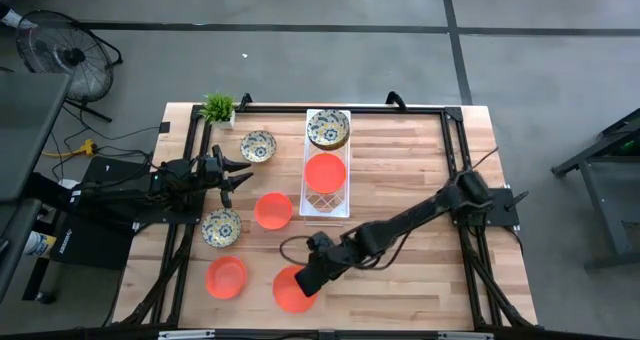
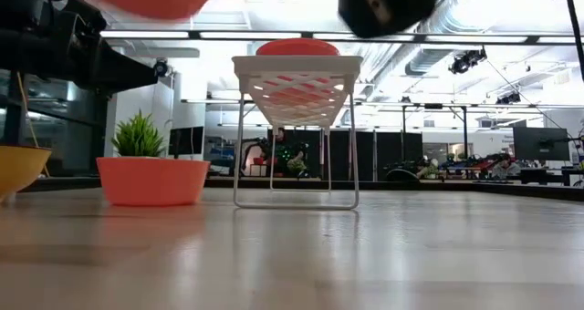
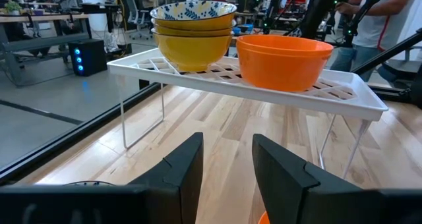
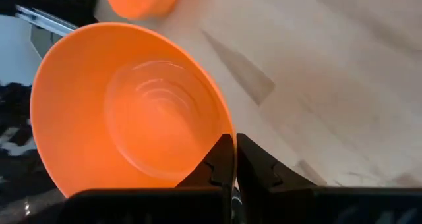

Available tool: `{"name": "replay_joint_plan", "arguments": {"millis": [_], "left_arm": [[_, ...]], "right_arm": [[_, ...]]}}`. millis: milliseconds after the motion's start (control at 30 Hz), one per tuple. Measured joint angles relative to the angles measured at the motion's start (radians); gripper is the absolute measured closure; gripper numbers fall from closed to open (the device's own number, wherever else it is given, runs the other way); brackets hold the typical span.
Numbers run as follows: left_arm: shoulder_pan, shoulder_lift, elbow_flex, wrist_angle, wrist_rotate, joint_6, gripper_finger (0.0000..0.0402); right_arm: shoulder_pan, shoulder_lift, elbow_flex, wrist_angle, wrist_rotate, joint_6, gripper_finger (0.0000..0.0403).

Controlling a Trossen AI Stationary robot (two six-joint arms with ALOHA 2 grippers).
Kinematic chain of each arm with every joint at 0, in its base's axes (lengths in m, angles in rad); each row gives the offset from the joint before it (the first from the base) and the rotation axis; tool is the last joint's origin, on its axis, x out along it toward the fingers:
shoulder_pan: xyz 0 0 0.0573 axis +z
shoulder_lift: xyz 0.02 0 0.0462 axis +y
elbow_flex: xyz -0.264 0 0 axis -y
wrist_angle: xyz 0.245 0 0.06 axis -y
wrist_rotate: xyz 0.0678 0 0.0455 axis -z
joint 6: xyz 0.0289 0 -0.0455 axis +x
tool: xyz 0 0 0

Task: Pick & Place Mini bowls
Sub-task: Stack the orange bowl on top of the orange bowl on the shelf

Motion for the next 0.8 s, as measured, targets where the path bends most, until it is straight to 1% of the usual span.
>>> {"name": "replay_joint_plan", "arguments": {"millis": [233,367,467,633,800], "left_arm": [[0.0,0.0,0.0,0.0,0.0,0.0,0.0273],[0.0,0.0,0.0,0.0,0.0,0.0,0.0273],[0.0,0.0,0.0,0.0,0.0,0.0,0.0273],[0.0,0.0,0.0,0.0,0.0,0.0,0.0273],[0.0,0.0,0.0,0.0,0.0,0.0,0.0273]], "right_arm": [[-0.061,-0.174,0.0,-0.158,0.005,-0.095,0.0402],[-0.113,-0.281,0.0,-0.262,0.032,-0.167,0.0402],[-0.157,-0.359,0.0,-0.309,0.065,-0.212,0.0403],[-0.243,-0.464,0.0,-0.377,0.113,-0.258,0.0403],[-0.357,-0.529,0.0,-0.45,0.096,-0.28,0.0403]]}}
